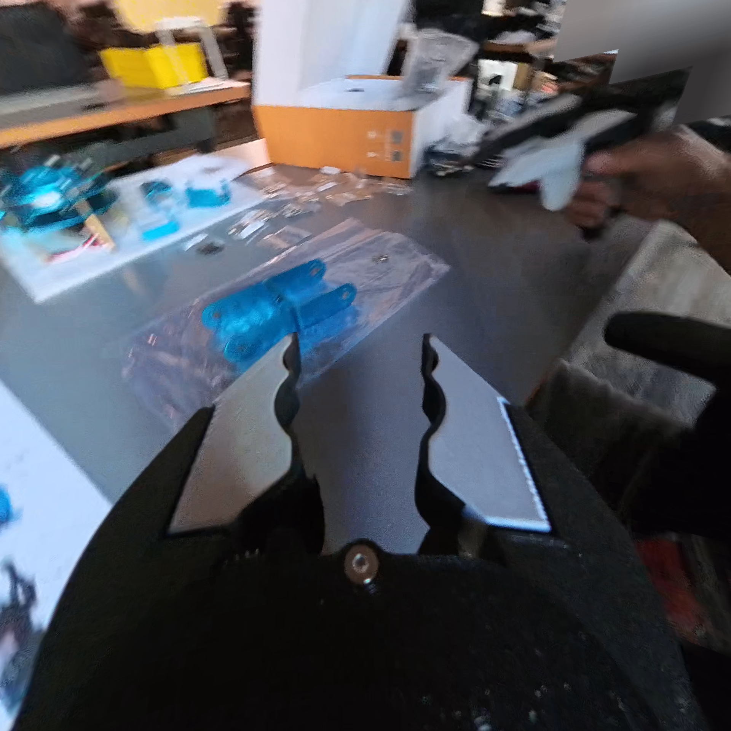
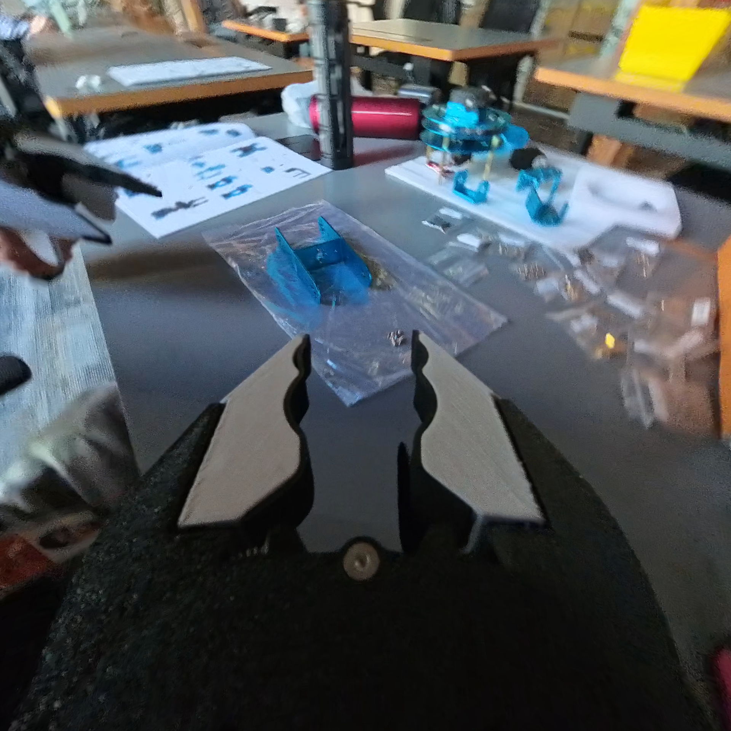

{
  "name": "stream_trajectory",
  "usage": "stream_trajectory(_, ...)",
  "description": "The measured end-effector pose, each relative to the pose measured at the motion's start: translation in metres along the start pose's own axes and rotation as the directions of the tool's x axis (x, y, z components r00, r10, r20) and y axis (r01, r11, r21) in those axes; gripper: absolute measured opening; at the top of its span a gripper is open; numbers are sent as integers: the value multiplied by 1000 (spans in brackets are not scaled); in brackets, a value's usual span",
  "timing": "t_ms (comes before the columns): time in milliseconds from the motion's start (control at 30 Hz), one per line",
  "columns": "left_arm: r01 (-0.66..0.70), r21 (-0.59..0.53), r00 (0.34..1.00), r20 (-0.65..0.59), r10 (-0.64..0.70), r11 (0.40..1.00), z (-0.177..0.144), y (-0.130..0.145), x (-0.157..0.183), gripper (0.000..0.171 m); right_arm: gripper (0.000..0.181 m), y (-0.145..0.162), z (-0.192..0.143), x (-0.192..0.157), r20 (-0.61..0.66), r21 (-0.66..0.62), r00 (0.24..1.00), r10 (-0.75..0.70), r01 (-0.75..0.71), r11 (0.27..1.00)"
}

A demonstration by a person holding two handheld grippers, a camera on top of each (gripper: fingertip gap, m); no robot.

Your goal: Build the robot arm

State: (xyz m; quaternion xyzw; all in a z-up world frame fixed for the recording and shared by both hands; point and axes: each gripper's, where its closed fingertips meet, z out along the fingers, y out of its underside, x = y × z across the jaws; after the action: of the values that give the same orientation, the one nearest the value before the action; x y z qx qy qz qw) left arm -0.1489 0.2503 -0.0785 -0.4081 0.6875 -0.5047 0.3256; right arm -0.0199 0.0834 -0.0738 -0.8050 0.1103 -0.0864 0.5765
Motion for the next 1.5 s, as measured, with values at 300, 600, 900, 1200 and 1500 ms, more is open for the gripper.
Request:
stream_trajectory(300, -318, -263, 865, -473, 165, 911, 98, -13, -58, 74, 41, 34, 98, 39, 459, -401, 879, -131, 337, 852)
stream_trajectory(600, -202, -159, 822, -565, 79, 966, 136, -14, -68, 78, 14, 50, 97, 24, 446, -356, 870, -211, 389, 850)
stream_trajectory(900, -180, -75, 823, -557, 109, 981, 128, -11, -63, 62, 0, 54, 93, 30, 460, -364, 864, -203, 392, 845)
stream_trajectory(1200, -229, -73, 800, -582, 144, 971, 120, -8, -63, 56, 3, 59, 98, 30, 455, -358, 866, -206, 390, 848)
stream_trajectory(1500, -213, -94, 807, -578, 120, 973, 122, -5, -69, 56, 0, 58, 100, 31, 443, -358, 868, -222, 399, 844)
